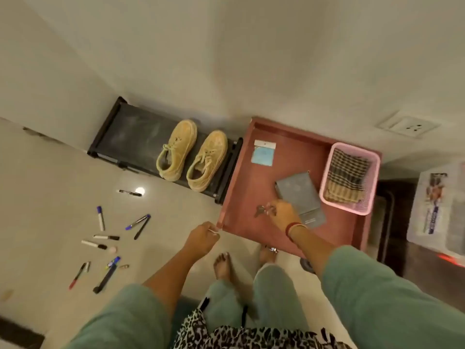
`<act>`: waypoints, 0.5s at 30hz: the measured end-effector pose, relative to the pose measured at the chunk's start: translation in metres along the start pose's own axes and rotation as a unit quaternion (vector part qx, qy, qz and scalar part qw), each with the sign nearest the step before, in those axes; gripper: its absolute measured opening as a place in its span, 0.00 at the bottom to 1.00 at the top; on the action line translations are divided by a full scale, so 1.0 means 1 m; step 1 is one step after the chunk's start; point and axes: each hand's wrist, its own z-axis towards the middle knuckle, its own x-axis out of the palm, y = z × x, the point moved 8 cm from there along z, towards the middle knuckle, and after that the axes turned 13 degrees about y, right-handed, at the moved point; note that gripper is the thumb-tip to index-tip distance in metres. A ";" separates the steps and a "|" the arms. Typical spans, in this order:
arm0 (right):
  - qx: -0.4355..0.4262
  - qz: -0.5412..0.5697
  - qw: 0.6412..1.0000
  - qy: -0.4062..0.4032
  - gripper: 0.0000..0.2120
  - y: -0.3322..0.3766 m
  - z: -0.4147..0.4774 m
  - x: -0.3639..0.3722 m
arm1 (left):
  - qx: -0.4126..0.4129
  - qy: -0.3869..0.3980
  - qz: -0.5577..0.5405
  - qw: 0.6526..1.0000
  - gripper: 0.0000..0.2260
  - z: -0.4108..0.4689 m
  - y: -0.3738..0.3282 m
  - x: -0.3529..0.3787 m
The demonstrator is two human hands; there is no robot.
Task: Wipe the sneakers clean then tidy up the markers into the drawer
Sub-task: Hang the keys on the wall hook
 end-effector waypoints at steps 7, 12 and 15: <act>0.036 -0.026 0.999 -0.024 0.13 -0.010 0.038 0.030 | -0.018 -0.015 -0.015 1.000 0.06 0.029 0.051 0.009; 0.036 -0.043 0.998 -0.034 0.07 -0.005 0.037 0.030 | -0.046 -0.014 0.005 0.999 0.09 0.015 0.081 0.006; 0.010 -0.021 0.998 -0.049 0.05 0.012 0.011 0.015 | -0.044 -0.036 -0.018 0.998 0.09 -0.012 0.077 0.001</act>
